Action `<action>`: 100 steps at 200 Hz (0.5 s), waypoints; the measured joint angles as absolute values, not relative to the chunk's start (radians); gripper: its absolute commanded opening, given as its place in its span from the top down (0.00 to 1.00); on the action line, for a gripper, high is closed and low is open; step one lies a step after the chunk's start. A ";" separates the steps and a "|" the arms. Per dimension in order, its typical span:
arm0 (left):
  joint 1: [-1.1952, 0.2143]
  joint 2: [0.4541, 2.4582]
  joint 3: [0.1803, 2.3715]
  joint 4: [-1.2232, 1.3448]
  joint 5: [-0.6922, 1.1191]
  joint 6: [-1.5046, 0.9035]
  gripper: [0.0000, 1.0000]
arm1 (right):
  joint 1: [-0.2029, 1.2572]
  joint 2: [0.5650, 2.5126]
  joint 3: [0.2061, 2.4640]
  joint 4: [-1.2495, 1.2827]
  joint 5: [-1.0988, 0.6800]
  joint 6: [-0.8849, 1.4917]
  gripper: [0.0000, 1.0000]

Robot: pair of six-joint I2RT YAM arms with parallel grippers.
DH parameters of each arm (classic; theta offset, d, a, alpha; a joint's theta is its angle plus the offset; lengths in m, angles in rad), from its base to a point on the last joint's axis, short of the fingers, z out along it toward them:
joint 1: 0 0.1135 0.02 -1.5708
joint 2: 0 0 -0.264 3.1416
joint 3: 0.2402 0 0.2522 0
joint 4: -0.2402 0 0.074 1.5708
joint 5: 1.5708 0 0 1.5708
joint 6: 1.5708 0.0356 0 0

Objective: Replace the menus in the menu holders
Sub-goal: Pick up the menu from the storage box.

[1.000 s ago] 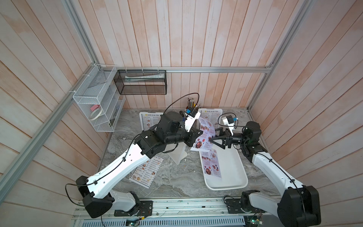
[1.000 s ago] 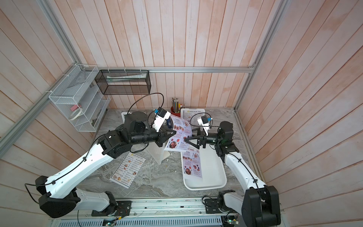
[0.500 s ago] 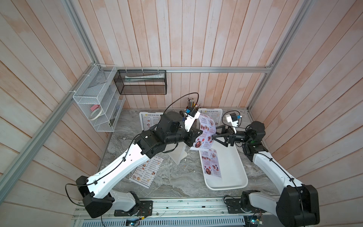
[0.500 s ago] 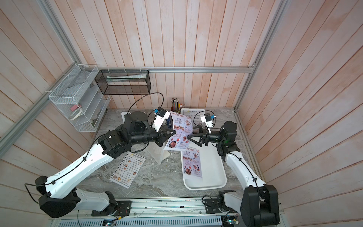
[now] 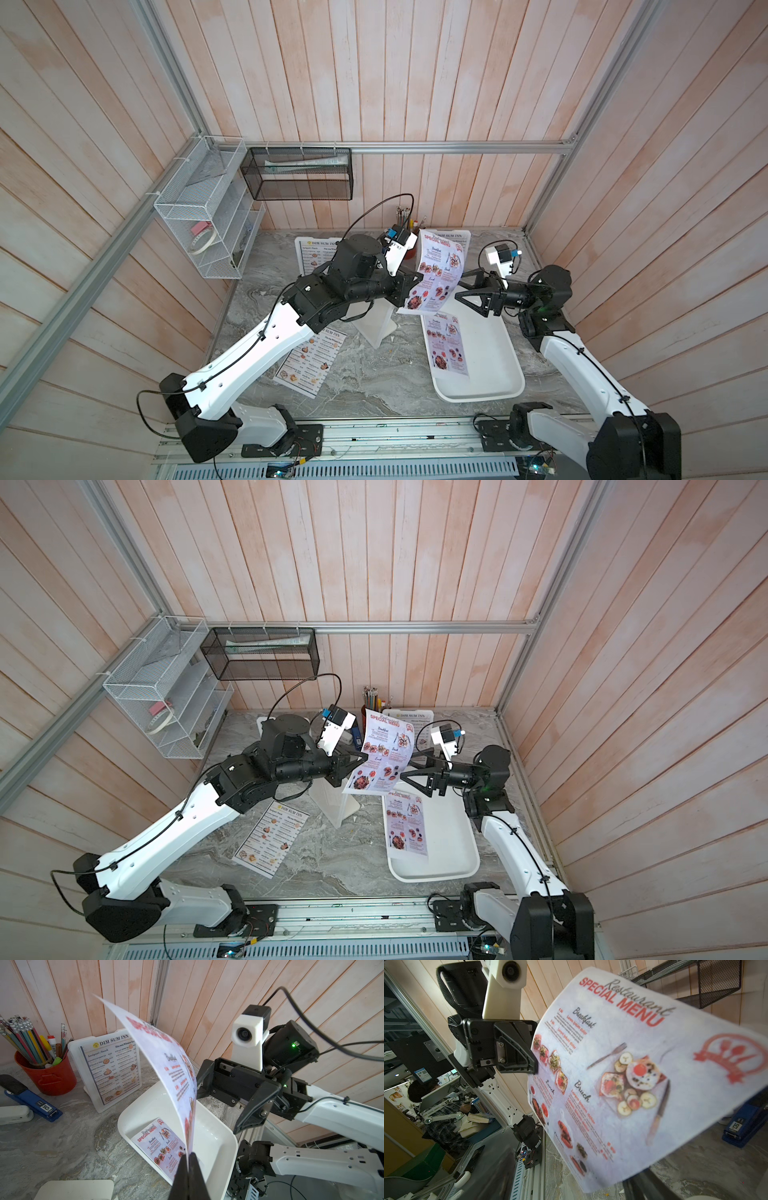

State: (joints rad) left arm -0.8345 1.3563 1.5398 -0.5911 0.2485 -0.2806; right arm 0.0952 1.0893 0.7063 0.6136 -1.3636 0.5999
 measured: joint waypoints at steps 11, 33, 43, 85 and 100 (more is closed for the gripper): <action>-0.833 1.356 1.539 -0.591 0.249 -0.281 1.00 | 0.095 1.085 0.703 0.630 -1.364 0.614 0.25; -0.832 1.354 1.535 -0.591 0.249 -0.281 1.00 | 0.094 1.077 0.700 0.671 -1.363 0.653 0.26; -0.832 1.354 1.533 -0.590 0.249 -0.281 1.00 | 0.094 1.073 0.700 0.686 -1.364 0.664 0.26; -0.827 1.354 1.526 -0.591 0.249 -0.281 1.00 | 0.094 1.057 0.698 0.714 -1.363 0.688 0.26; -0.826 1.354 1.526 -0.591 0.250 -0.281 1.00 | 0.094 1.056 0.696 0.721 -1.363 0.688 0.26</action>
State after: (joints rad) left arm -0.8265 1.3537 1.5265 -0.5907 0.2501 -0.2806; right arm 0.0944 1.0561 0.6960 0.7212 -1.3628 0.6884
